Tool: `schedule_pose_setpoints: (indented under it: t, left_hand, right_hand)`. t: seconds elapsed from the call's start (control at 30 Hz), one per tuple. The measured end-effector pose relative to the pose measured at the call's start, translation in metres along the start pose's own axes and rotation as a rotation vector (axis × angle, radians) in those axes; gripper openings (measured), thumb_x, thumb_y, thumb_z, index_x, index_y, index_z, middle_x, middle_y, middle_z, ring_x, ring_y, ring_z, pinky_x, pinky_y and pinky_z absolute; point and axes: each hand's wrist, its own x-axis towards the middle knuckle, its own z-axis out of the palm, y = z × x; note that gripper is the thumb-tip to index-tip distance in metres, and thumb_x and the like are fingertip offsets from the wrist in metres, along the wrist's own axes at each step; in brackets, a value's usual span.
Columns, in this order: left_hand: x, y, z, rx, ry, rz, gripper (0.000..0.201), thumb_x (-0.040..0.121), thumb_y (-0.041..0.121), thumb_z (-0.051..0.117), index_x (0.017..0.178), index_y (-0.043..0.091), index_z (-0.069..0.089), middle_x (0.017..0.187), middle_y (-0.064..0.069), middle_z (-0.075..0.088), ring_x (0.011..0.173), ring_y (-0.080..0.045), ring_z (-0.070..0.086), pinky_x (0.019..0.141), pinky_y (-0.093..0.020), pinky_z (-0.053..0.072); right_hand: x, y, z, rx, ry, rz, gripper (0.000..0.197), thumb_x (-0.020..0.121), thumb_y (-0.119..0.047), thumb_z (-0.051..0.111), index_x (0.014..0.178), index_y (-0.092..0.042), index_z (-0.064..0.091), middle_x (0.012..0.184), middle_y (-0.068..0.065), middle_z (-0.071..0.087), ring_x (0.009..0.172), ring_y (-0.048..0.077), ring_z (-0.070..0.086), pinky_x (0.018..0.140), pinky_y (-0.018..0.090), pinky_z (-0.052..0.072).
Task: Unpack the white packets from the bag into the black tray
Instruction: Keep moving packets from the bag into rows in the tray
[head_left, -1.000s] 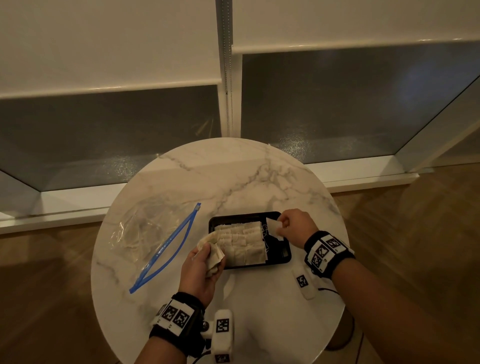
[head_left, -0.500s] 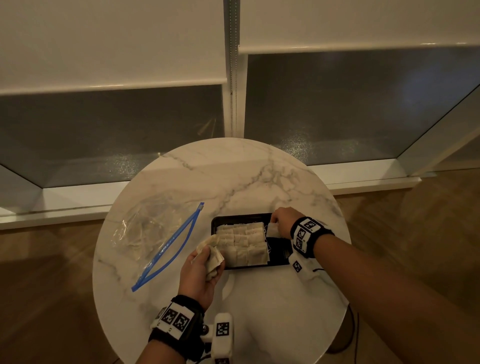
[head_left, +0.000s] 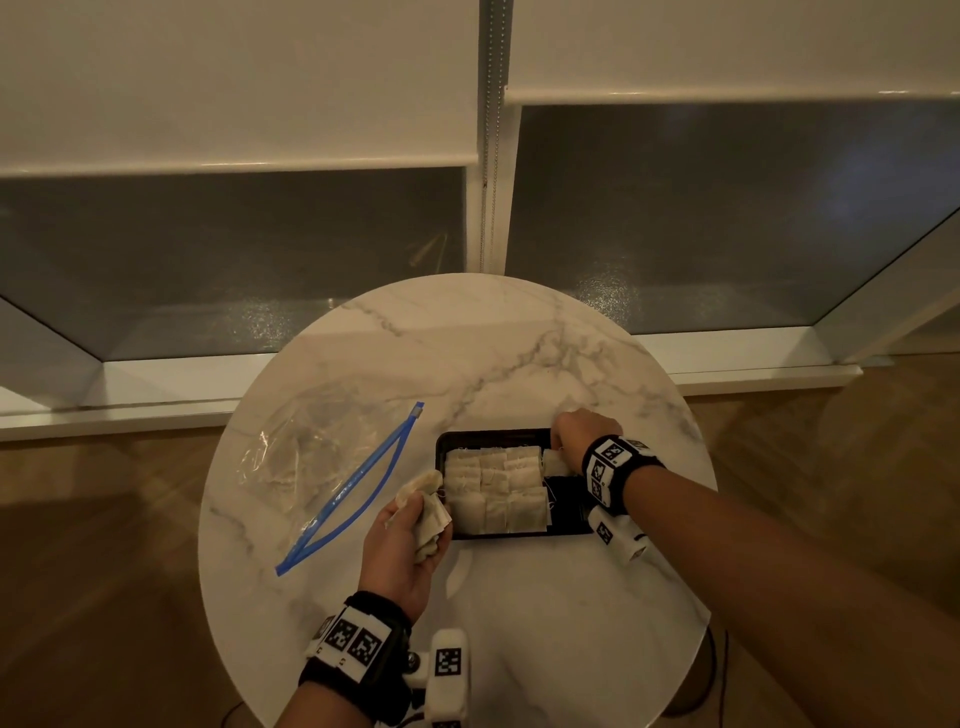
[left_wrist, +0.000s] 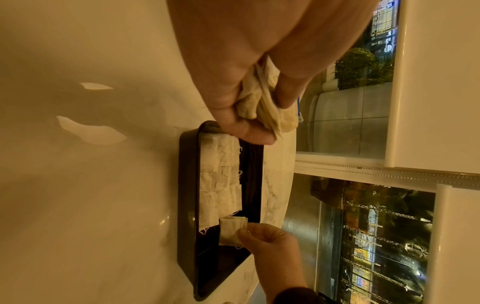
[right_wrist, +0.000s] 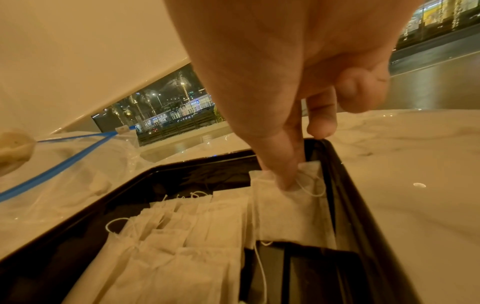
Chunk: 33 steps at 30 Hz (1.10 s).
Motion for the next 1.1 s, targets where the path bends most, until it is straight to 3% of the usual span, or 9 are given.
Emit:
schedule_pose_setpoints:
  t: [0.3,0.53,0.63,0.73,0.87,1.0,1.03,1.1]
  left_hand:
    - [-0.001,-0.002,-0.001,0.012,0.001,-0.005,0.022,0.102,0.016,0.053,0.123,0.011,0.059,0.111,-0.015,0.068,0.096,-0.024,0.065,0.074,-0.032,0.058]
    - [-0.005,-0.003,-0.002,0.025,-0.011,0.012,0.023,0.102,0.016,0.053,0.124,0.011,0.058,0.112,-0.016,0.067,0.096,-0.025,0.065,0.079,-0.035,0.056]
    - [-0.007,-0.003,0.0,0.021,-0.024,0.022,0.029,0.102,0.017,0.053,0.13,0.01,0.057,0.121,-0.018,0.065,0.101,-0.026,0.064,0.08,-0.036,0.055]
    - [-0.009,-0.003,0.005,0.015,-0.053,0.03,0.032,0.102,0.019,0.053,0.132,0.01,0.058,0.124,-0.018,0.066,0.098,-0.024,0.066,0.075,-0.033,0.058]
    - [-0.014,-0.002,0.013,-0.017,-0.119,0.04,0.037,0.102,0.021,0.052,0.136,0.008,0.055,0.117,-0.015,0.07,0.091,-0.021,0.07,0.073,-0.032,0.059]
    - [-0.02,-0.003,0.022,-0.03,-0.171,0.067,0.039,0.103,0.022,0.049,0.138,0.007,0.054,0.107,-0.013,0.071,0.084,-0.02,0.07,0.072,-0.03,0.055]
    - [-0.021,-0.004,0.025,-0.02,-0.181,0.078,0.038,0.103,0.022,0.048,0.138,0.007,0.054,0.11,-0.013,0.071,0.089,-0.021,0.069,0.073,-0.029,0.055]
    - [-0.024,-0.006,0.026,-0.019,-0.205,0.081,0.038,0.103,0.022,0.046,0.138,0.008,0.055,0.125,-0.017,0.068,0.112,-0.029,0.065,0.092,-0.038,0.053]
  right_hand:
    - [0.0,-0.004,0.001,-0.055,0.071,0.013,0.026,0.084,-0.008,0.06,0.104,-0.022,0.068,0.104,0.004,0.065,0.092,0.024,0.064,0.07,0.029,0.046]
    - [-0.006,0.001,-0.004,0.029,0.138,0.028,0.018,0.086,-0.014,0.06,0.1,-0.023,0.065,0.107,0.002,0.064,0.097,0.024,0.062,0.076,0.033,0.05]
    - [-0.017,0.003,-0.007,0.171,0.171,0.073,0.018,0.085,-0.017,0.061,0.1,-0.026,0.066,0.104,0.001,0.064,0.094,0.023,0.062,0.076,0.033,0.052]
    - [-0.035,-0.002,-0.012,0.476,0.244,0.141,0.008,0.085,-0.026,0.063,0.09,-0.028,0.068,0.089,-0.004,0.067,0.083,0.019,0.064,0.071,0.028,0.053]
    - [-0.076,-0.025,-0.018,0.866,0.28,0.004,0.003,0.085,-0.025,0.068,0.084,-0.023,0.07,0.079,-0.007,0.068,0.077,0.008,0.063,0.067,0.017,0.049]
    - [-0.117,-0.056,-0.019,1.113,0.158,-0.237,0.005,0.085,-0.028,0.071,0.082,-0.024,0.072,0.079,-0.007,0.07,0.075,0.005,0.063,0.075,0.027,0.055]
    - [-0.124,-0.064,-0.018,1.141,0.11,-0.28,0.006,0.085,-0.029,0.072,0.082,-0.024,0.073,0.079,-0.007,0.07,0.074,0.005,0.062,0.076,0.028,0.054]
    - [-0.134,-0.075,-0.015,1.117,0.074,-0.286,0.012,0.081,-0.035,0.073,0.085,-0.024,0.073,0.08,-0.006,0.07,0.073,0.003,0.061,0.075,0.029,0.055]
